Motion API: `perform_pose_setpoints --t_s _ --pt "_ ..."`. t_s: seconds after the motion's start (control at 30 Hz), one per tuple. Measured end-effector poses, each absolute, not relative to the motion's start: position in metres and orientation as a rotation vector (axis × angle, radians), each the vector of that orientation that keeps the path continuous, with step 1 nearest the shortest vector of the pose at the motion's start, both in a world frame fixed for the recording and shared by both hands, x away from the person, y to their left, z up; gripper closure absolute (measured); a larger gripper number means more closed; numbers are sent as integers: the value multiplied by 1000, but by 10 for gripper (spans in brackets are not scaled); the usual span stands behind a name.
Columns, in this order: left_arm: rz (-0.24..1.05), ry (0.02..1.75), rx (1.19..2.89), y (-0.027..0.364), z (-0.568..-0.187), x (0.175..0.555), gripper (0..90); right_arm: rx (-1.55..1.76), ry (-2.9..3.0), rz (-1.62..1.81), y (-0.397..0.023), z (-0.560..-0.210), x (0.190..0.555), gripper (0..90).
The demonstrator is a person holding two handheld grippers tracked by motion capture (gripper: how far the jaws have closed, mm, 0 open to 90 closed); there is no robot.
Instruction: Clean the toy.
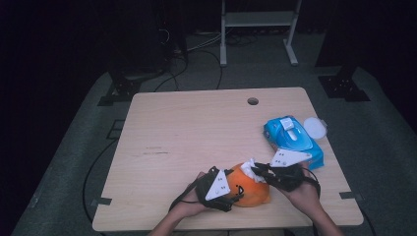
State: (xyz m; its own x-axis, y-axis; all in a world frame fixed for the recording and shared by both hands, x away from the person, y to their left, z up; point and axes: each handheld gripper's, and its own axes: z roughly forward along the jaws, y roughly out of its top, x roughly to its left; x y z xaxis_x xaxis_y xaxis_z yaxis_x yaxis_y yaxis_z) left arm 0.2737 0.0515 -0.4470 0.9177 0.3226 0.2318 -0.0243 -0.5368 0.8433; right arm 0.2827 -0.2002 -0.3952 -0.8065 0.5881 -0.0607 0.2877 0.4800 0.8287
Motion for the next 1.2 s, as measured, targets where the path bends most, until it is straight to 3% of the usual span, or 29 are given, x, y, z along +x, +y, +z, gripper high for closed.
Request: perform_pose_setpoints --t_s 0.3,0.47,0.57,0.67,0.9,1.03,1.2 --pt "380 294 2074 59 -451 285 229 757 2394 1247 -205 -396 281 808" --pt "426 272 2068 55 -445 281 85 616 2412 1194 -174 -399 269 805" --pt "468 213 2064 56 -445 277 215 646 2411 1206 -180 -399 274 805" --pt "427 239 2064 57 -445 281 265 692 2435 1246 -194 -401 282 806" --pt "367 308 2074 68 -449 290 278 771 2417 1254 -211 -402 284 806" --pt "382 304 2052 65 -443 287 135 702 2406 1188 -194 -401 279 804" --pt "413 280 2048 61 -443 285 266 705 2391 1208 -187 -398 278 805"
